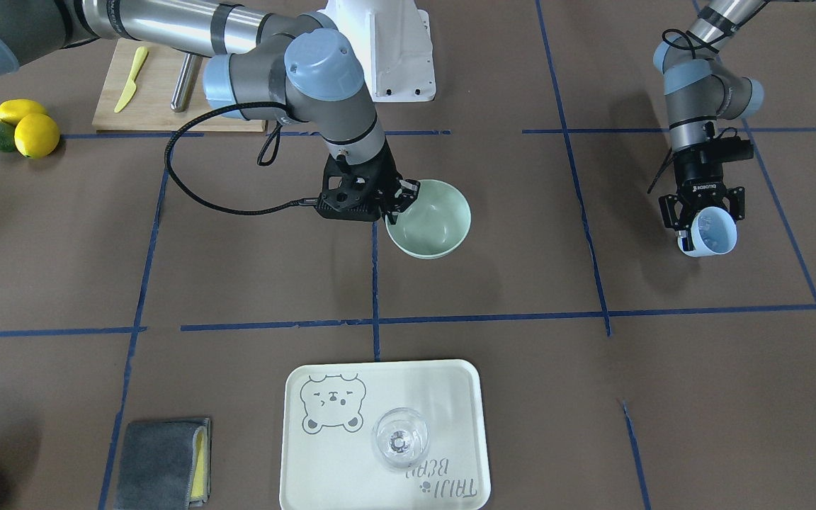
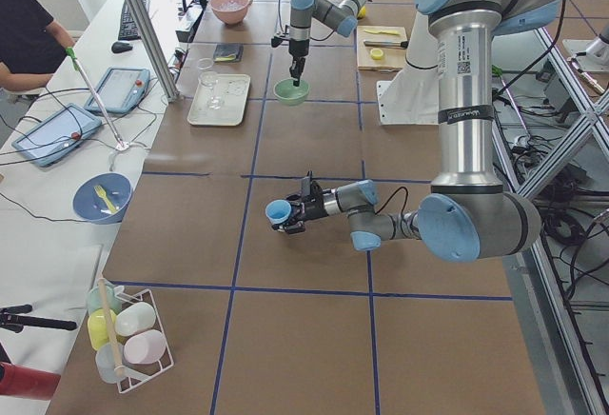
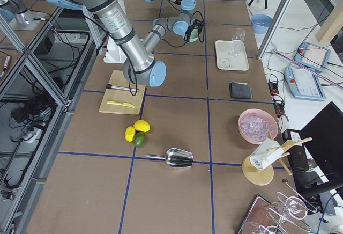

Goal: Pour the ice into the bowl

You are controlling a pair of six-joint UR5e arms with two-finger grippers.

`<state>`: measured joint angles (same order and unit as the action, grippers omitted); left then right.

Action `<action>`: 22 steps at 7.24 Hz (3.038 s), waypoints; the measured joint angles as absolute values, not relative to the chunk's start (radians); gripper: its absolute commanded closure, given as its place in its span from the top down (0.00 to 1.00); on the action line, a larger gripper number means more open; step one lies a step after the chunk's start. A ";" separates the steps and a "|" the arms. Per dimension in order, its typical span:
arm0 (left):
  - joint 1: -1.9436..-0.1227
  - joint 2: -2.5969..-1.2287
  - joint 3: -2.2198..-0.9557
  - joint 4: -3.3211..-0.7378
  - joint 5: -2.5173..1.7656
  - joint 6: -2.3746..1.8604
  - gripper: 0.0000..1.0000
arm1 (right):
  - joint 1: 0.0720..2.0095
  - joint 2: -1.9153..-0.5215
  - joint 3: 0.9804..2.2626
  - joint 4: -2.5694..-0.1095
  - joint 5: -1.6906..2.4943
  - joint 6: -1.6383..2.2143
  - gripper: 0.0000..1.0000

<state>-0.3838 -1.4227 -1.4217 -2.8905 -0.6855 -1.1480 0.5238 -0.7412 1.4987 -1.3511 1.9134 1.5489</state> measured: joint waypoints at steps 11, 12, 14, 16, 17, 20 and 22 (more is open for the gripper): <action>-0.402 -1.428 -1.778 -2.884 -0.819 -0.760 0.00 | 0.450 -0.598 1.292 -1.266 1.817 1.587 1.00; -0.400 -1.466 -1.788 -2.876 -0.803 -0.686 0.00 | 0.473 -0.647 1.360 -1.264 1.823 1.587 1.00; -0.370 -1.563 -1.803 -2.764 -0.675 -0.636 0.00 | 0.529 -0.788 1.523 -1.264 1.868 1.580 1.00; -0.292 -1.639 -1.816 -2.596 -0.504 -0.616 0.00 | 0.567 -0.885 1.618 -1.261 1.911 1.574 1.00; -0.258 -1.657 -1.817 -2.539 -0.436 -0.564 0.00 | 0.573 -0.919 1.650 -1.259 1.917 1.572 1.00; -0.199 -1.681 -1.797 -2.494 -0.306 -0.220 0.00 | 0.575 -0.957 1.674 -1.255 1.918 1.569 1.00; -0.178 -1.711 -1.752 -2.492 -0.243 0.029 0.00 | 0.575 -0.963 1.675 -1.253 1.917 1.569 1.00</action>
<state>-0.1782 -1.7107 -1.7516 -2.4919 -0.2428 0.0287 0.5752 -0.9626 1.6750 -1.2534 1.9166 1.5693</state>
